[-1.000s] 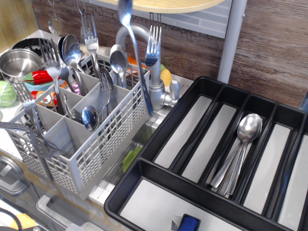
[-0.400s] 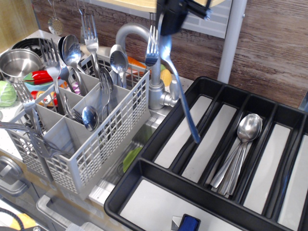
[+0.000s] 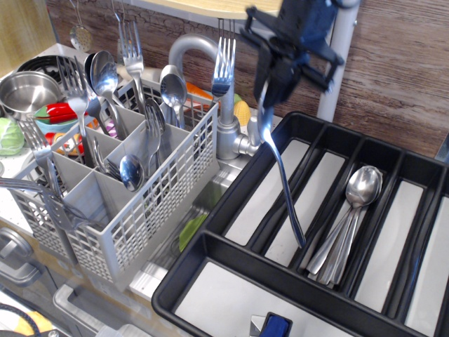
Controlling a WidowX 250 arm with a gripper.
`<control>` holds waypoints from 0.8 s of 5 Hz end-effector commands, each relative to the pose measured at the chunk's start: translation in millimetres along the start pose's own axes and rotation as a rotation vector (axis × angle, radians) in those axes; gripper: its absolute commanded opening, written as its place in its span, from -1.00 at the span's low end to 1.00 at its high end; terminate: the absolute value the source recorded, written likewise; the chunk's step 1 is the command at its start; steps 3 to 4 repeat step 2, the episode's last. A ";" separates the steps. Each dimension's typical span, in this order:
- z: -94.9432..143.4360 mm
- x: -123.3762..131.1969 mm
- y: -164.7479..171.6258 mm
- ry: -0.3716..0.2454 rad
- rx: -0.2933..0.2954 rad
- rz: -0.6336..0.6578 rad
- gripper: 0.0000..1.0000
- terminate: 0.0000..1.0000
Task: Put big spoon from basket to tray
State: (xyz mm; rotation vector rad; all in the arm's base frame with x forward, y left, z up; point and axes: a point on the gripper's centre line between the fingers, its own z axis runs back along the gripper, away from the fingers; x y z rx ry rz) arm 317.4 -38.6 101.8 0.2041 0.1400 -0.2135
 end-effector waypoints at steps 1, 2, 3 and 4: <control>-11.1 7.0 -14.9 -0.118 0.071 0.038 -1.00 -1.00; -19.4 13.8 -13.8 -0.136 0.034 0.059 -1.00 1.00; -19.4 13.8 -13.8 -0.136 0.034 0.059 -1.00 1.00; -19.4 13.8 -13.8 -0.136 0.034 0.059 -1.00 1.00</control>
